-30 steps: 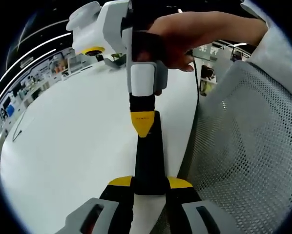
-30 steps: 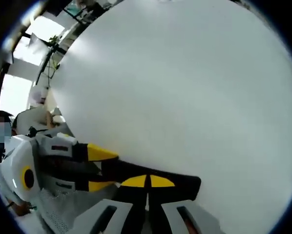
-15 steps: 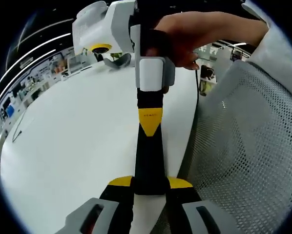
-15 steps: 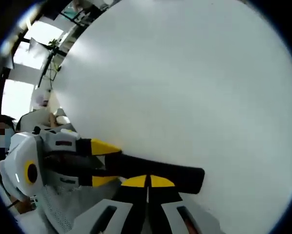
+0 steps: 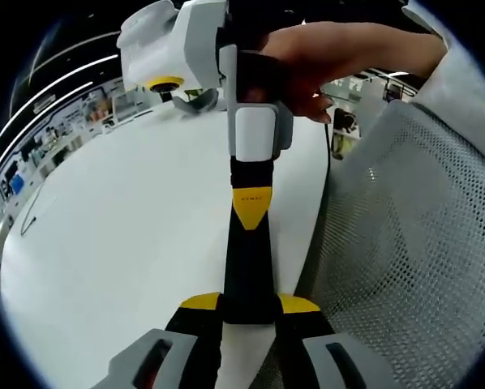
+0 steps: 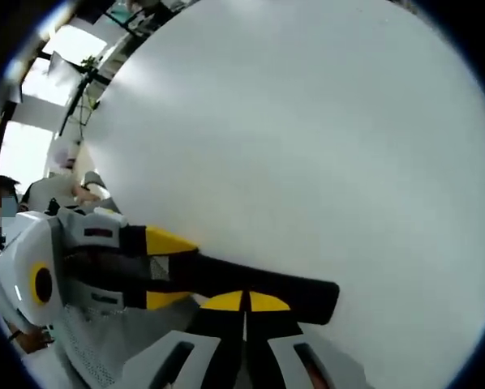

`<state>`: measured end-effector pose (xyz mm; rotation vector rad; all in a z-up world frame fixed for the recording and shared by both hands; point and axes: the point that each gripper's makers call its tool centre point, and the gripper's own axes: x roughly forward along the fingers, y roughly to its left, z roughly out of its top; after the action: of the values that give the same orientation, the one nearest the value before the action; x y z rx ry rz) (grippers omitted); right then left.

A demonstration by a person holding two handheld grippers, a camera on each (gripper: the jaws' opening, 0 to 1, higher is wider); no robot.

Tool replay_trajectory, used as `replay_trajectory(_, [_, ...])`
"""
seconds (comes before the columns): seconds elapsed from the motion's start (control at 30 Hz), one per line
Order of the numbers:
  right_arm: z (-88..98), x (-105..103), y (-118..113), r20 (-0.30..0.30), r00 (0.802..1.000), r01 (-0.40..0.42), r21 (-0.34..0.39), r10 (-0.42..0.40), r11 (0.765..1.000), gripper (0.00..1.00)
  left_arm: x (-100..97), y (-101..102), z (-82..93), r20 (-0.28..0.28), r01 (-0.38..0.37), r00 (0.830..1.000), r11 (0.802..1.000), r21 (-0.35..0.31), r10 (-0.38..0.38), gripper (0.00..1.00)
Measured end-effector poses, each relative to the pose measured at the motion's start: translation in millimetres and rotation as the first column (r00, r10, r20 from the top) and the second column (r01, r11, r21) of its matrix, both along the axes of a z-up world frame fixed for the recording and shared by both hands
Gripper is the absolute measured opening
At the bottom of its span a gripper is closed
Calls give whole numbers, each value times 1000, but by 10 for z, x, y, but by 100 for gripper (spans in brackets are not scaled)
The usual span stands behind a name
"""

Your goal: Press the specified remote control buttons in sequence, fully releasing each button before pressing the next.

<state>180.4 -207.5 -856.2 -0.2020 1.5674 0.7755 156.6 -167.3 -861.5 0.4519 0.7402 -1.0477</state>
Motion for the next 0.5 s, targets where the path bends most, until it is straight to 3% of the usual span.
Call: replay_trajectory(0.5, [8, -3, -6, -14, 1000, 26, 25, -26, 999, 0, 0, 0, 2, 0, 1, 1000, 1000, -1, -1, 24])
